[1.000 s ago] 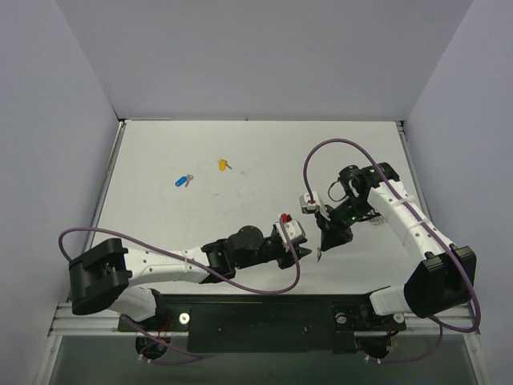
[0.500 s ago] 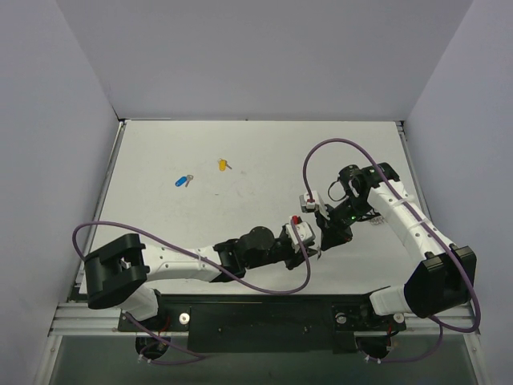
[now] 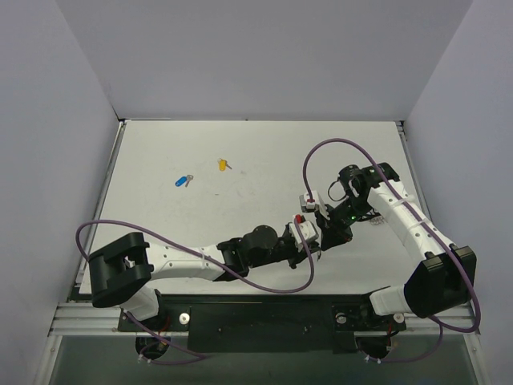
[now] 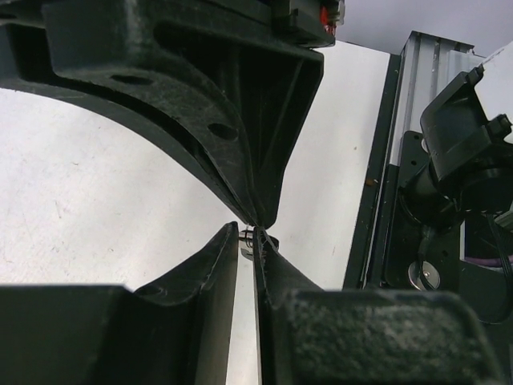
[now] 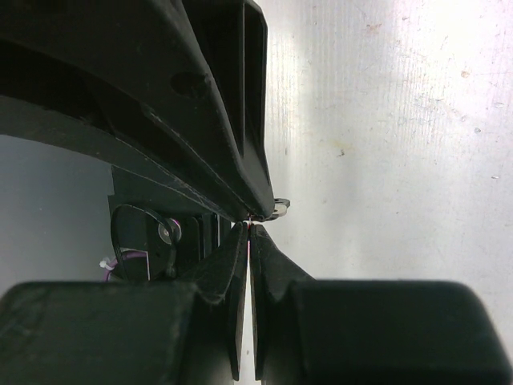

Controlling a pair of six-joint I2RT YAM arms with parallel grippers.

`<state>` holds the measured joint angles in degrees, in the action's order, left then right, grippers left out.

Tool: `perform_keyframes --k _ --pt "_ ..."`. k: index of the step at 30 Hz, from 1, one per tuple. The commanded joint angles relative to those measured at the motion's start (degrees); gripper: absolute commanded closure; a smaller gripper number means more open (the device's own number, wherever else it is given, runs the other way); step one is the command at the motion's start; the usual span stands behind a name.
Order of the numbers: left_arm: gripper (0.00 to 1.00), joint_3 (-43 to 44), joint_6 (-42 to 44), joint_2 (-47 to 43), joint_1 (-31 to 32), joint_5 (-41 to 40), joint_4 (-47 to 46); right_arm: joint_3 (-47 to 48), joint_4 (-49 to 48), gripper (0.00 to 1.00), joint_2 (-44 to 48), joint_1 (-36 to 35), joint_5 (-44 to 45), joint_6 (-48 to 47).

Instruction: Put the keys on the keyring

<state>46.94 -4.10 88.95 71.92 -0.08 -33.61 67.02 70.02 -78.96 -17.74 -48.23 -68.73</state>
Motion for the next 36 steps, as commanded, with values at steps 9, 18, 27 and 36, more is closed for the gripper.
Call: perform_keyframes --k 9,18,27,36 --pt "0.84 3.3 0.0 1.1 0.2 2.9 -0.7 -0.2 2.6 1.0 1.4 -0.3 -1.7 0.2" --pt "1.0 4.0 -0.6 1.4 0.2 3.8 0.8 -0.2 2.5 1.0 1.5 -0.4 -2.0 0.2" --pt "1.0 -3.8 -7.4 -2.9 -0.8 -1.3 -10.7 -0.2 2.7 0.77 2.2 2.4 -6.5 0.9" --pt "1.0 -15.3 -14.0 -5.6 -0.9 -8.4 -34.7 -2.3 2.7 0.6 4.3 7.5 -15.8 -1.7"
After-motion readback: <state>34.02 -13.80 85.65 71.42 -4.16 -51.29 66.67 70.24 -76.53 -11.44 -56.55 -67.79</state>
